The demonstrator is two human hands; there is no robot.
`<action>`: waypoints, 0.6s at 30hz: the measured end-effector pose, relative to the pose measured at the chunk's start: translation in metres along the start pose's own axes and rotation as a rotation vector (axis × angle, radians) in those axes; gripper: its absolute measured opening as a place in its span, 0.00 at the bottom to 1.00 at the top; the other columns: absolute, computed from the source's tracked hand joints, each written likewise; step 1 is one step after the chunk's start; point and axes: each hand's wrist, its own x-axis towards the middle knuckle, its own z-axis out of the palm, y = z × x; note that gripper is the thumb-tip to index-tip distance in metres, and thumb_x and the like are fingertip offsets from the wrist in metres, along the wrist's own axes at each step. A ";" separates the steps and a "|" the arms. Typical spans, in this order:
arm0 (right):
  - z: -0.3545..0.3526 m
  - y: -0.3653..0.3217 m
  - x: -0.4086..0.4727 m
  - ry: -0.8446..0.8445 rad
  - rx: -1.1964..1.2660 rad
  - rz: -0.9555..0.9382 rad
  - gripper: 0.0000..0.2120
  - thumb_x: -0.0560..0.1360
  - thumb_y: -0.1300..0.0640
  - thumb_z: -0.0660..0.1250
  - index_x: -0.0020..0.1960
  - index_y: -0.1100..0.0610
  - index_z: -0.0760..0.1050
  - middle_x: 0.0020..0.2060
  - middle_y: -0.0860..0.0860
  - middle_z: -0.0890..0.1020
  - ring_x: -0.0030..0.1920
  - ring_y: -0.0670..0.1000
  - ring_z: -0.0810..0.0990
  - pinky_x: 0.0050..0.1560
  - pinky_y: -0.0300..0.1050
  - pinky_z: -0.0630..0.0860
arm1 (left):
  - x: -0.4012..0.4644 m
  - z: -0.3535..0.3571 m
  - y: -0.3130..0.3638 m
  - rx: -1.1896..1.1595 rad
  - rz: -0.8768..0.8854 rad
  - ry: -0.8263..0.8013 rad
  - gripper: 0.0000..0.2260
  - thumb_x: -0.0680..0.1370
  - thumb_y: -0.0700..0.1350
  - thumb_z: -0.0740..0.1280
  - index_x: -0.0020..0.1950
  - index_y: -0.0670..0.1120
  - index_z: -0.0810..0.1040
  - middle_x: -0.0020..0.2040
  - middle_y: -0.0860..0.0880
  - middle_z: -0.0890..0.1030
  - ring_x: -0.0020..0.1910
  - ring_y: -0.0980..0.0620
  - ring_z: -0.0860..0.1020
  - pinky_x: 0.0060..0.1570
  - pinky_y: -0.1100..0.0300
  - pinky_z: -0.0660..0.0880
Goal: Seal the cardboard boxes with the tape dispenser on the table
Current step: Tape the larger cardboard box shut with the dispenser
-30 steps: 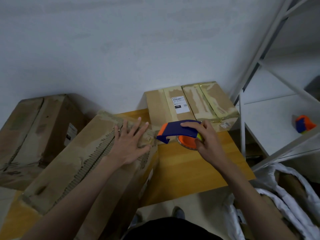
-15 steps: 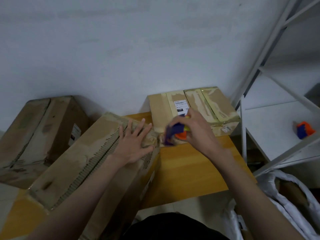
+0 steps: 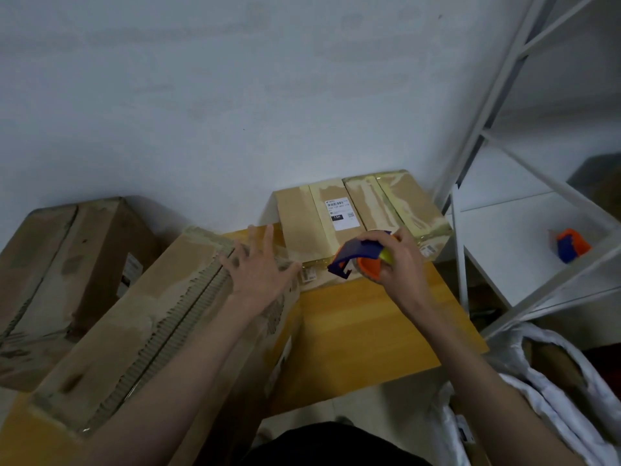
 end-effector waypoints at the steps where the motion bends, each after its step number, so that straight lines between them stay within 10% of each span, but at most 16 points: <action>1: 0.001 -0.002 0.000 0.003 0.010 0.009 0.24 0.68 0.60 0.80 0.61 0.46 0.79 0.50 0.50 0.72 0.51 0.50 0.72 0.47 0.53 0.80 | 0.001 0.001 0.006 0.015 -0.011 0.005 0.43 0.76 0.73 0.54 0.81 0.56 0.38 0.82 0.45 0.39 0.79 0.32 0.44 0.72 0.25 0.43; 9: 0.015 -0.027 0.005 0.087 0.153 0.111 0.23 0.71 0.66 0.75 0.62 0.47 0.79 0.52 0.52 0.72 0.54 0.51 0.72 0.51 0.34 0.74 | 0.001 0.001 0.016 -0.124 -0.026 -0.024 0.47 0.75 0.65 0.67 0.82 0.53 0.41 0.82 0.46 0.38 0.78 0.32 0.38 0.70 0.26 0.38; 14: 0.027 -0.039 0.012 0.159 0.268 0.216 0.22 0.75 0.65 0.72 0.66 0.48 0.77 0.56 0.53 0.72 0.56 0.51 0.72 0.52 0.29 0.69 | 0.000 -0.013 -0.015 -0.198 0.435 0.078 0.17 0.83 0.49 0.62 0.73 0.55 0.71 0.79 0.54 0.61 0.81 0.47 0.46 0.76 0.34 0.40; 18: 0.038 -0.048 0.012 0.169 0.320 0.266 0.25 0.75 0.68 0.69 0.65 0.45 0.75 0.56 0.53 0.70 0.57 0.52 0.73 0.53 0.32 0.70 | 0.022 -0.022 -0.031 -0.071 0.644 -0.104 0.14 0.84 0.52 0.59 0.67 0.58 0.77 0.69 0.59 0.76 0.80 0.52 0.55 0.76 0.40 0.33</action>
